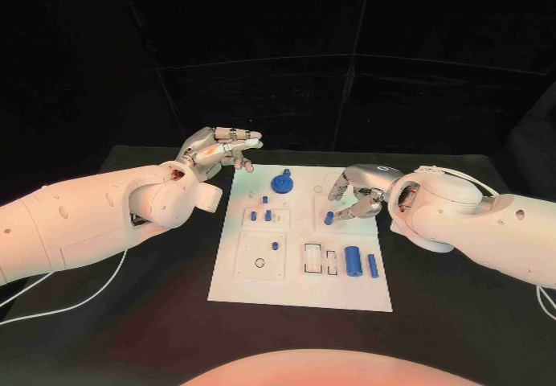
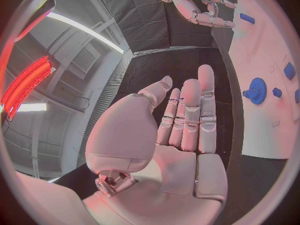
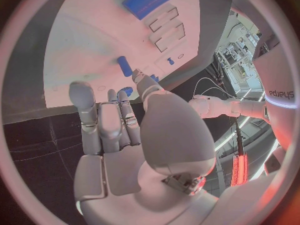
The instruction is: Assemble the parts on the task board
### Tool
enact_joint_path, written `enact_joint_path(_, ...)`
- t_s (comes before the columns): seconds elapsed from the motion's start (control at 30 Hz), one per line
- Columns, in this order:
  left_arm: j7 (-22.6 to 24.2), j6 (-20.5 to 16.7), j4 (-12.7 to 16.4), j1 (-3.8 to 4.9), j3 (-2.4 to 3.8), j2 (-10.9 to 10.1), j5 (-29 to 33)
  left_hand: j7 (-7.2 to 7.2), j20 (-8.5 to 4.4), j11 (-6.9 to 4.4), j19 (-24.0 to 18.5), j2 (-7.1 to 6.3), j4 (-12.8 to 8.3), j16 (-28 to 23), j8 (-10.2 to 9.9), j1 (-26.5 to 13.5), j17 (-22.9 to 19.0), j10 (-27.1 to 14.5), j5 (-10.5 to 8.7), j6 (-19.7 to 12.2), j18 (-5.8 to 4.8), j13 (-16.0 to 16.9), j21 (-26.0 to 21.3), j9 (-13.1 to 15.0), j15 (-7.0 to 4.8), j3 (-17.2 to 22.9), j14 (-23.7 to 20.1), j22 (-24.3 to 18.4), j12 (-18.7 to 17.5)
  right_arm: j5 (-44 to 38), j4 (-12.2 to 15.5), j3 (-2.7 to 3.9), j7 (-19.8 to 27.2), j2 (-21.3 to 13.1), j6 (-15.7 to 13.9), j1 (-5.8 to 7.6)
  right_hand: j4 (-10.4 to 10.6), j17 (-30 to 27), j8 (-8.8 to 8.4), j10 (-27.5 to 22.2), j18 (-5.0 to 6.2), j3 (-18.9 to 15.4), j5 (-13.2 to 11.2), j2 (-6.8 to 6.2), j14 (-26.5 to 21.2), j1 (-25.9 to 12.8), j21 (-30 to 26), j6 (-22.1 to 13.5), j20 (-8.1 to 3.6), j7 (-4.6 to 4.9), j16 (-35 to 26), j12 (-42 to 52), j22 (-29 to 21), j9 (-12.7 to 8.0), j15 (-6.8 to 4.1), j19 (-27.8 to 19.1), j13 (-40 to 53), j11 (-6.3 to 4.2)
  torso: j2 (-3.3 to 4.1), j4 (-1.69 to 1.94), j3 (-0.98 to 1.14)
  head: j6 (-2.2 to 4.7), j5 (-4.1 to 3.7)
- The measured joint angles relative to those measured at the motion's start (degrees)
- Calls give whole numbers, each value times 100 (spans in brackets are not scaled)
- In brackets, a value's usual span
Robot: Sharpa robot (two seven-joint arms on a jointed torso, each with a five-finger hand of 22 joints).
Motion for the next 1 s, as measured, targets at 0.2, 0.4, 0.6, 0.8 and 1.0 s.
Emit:
enact_joint_path(0.2, -2, 8, -7, -3, 0, 4, 0, 0, 0, 0, 0, 0, 0, 0, 0, 0, 0, 0, 0, 0, 0, 0, 0, 0, 0, 0, 0, 0, 0, -113, -71, 0, -38, 135, 268, 1, -10, -23, 0, 34, 0, -56, 0, 48, 0, 108, -23, 53, 0, -12, -23, 103, -17, 0, 0, 0, 0, -33, 0, 3, -2, -26, -3)
enact_joint_path(0.4, -3, 14, -12, -5, 0, 8, 0, 0, 0, 0, 0, 0, 0, 0, 0, 0, 0, 0, 0, 0, 0, 0, 0, 0, 0, 0, 0, 0, 0, -174, -167, -3, -37, 250, 468, 1, 5, -143, 0, 371, -1, -84, 33, 180, 14, 240, -23, 179, -23, 33, -101, 248, 5, -1, -14, 24, -9, -80, 2, 3, -3, -28, -4)
enact_joint_path(0.6, -4, 22, -19, -9, -2, 23, 0, 0, 0, 0, 0, 0, 0, 0, 0, 0, 1, 0, 0, 0, -1, 0, 0, 0, 0, 0, 0, 1, 23, -246, -259, -5, -24, 348, 579, -3, -36, -140, 22, 662, 0, 189, 33, 332, 22, 392, 22, 357, -73, 35, -112, 248, 114, -1, -22, 73, -47, -101, 2, 3, -3, -43, -8)
enact_joint_path(0.8, -5, 31, -22, -11, -2, 28, 0, 0, 0, 0, 0, 0, 0, 0, 0, 0, -4, 0, 0, 0, 0, 0, 0, 0, 0, 0, 0, 1, 23, -300, -328, -5, -3, 424, 650, -13, -18, -90, 38, 874, -1, 402, 33, 332, 0, 392, 48, 480, -82, 29, -70, 170, 177, -1, -44, 125, -47, -129, 2, 3, -1, -56, -8)
enact_joint_path(1.0, -6, 37, -25, -13, -2, 29, 0, 0, 0, 0, 0, 0, 0, 0, 0, 0, -4, 0, 0, 0, 0, 0, 0, 0, 0, 0, 0, 0, 23, -335, -390, -6, 26, 481, 695, -33, -15, -83, 38, 957, -1, 525, 33, 332, 0, 392, 71, 516, -82, 24, -67, 79, 197, -2, -43, 125, -47, -134, 2, 3, 1, -72, -8)
